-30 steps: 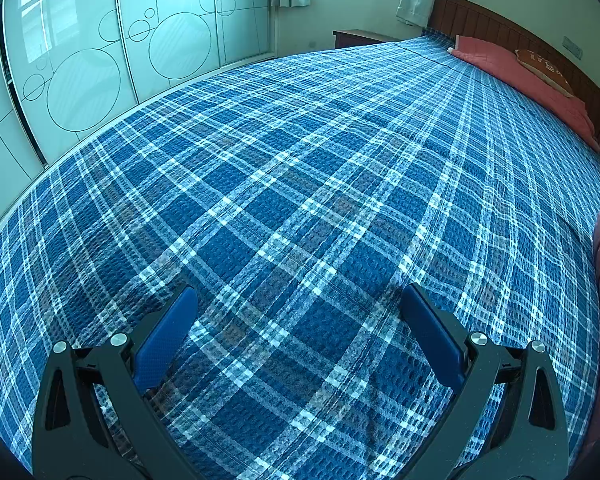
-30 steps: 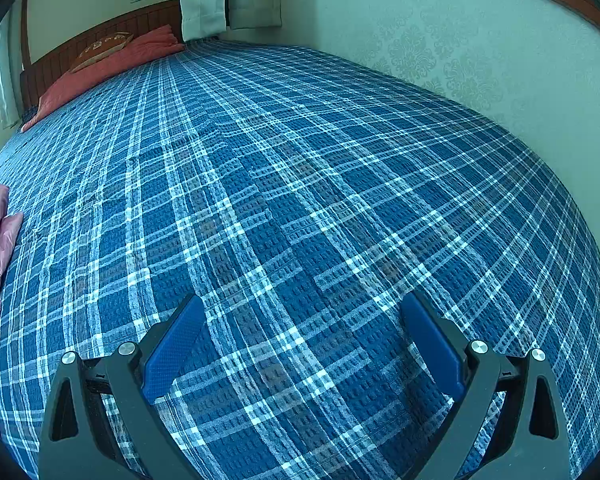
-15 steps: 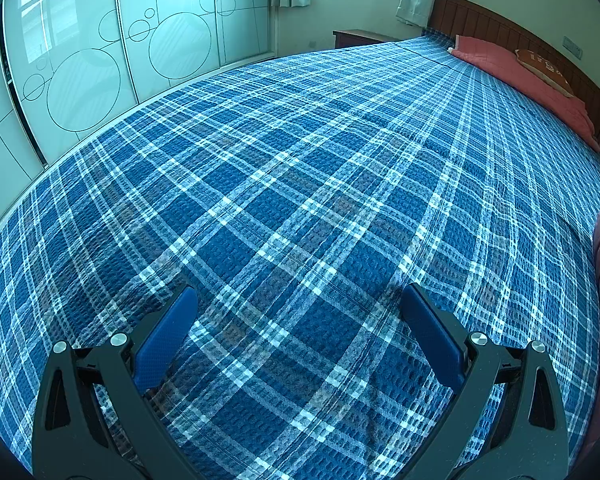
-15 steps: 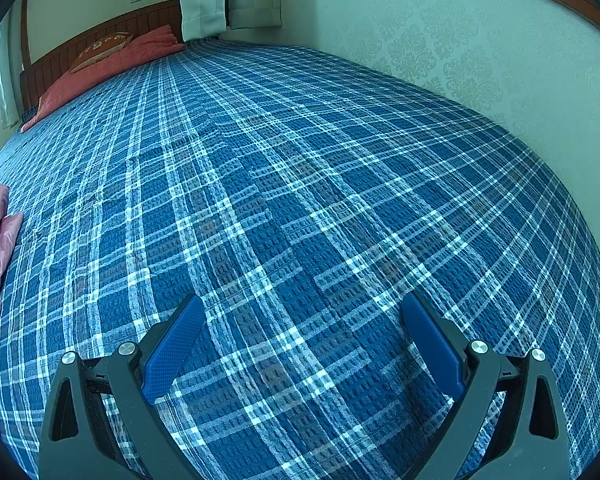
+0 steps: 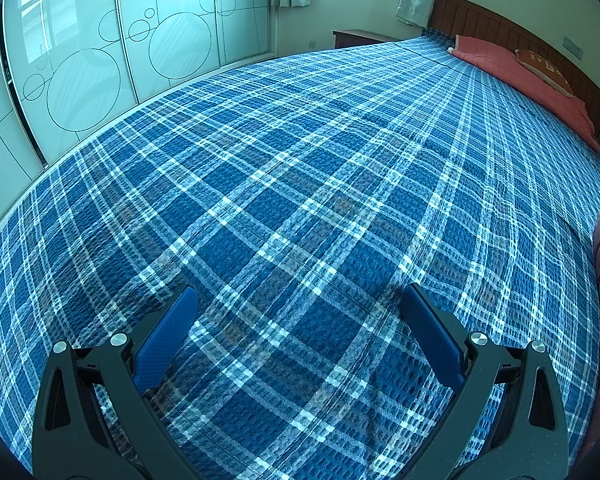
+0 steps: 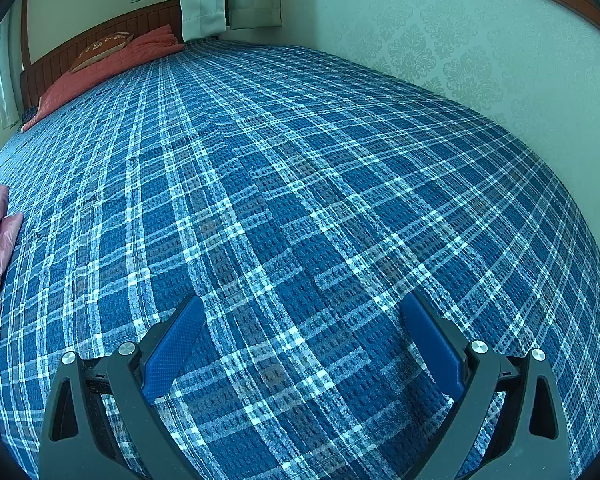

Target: Fold large clothes

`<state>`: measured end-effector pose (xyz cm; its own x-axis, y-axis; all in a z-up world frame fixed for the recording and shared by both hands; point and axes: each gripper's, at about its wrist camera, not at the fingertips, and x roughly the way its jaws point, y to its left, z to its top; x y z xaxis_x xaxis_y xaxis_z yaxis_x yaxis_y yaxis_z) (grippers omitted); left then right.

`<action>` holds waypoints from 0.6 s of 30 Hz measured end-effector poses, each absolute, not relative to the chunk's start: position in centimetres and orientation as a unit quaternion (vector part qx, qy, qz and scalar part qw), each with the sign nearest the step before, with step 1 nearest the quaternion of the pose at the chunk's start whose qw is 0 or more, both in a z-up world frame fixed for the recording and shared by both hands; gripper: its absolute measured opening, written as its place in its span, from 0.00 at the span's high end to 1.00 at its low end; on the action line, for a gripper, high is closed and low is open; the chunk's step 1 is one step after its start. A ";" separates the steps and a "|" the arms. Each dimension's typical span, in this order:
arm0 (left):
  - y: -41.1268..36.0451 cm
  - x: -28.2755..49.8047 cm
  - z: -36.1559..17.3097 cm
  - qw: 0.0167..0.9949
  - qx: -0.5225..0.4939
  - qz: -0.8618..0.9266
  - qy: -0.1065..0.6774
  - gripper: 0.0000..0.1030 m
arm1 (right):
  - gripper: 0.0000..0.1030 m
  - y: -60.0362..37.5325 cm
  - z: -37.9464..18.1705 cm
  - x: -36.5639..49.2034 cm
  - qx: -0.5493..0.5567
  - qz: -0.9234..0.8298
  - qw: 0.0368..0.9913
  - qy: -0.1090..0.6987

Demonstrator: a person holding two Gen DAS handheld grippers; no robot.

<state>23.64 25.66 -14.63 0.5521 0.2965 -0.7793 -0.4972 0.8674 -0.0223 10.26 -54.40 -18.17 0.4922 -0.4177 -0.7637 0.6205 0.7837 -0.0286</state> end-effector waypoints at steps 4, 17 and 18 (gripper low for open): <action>25.7 23.7 -14.6 0.873 -0.121 0.227 0.415 0.02 | 0.05 -54.4 -18.2 10.3 0.126 -0.304 0.854 0.402; 25.7 23.6 -14.6 0.873 -0.121 0.227 0.415 0.02 | 0.05 -54.4 -18.2 10.3 0.126 -0.304 0.854 0.402; 25.7 23.6 -14.6 0.873 -0.121 0.227 0.415 0.02 | 0.05 -54.4 -18.2 10.3 0.126 -0.304 0.854 0.402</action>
<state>23.59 25.67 -14.64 0.5520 0.2963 -0.7795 -0.4972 0.8674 -0.0223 10.31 -54.41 -18.17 0.4911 -0.4188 -0.7639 0.6215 0.7828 -0.0296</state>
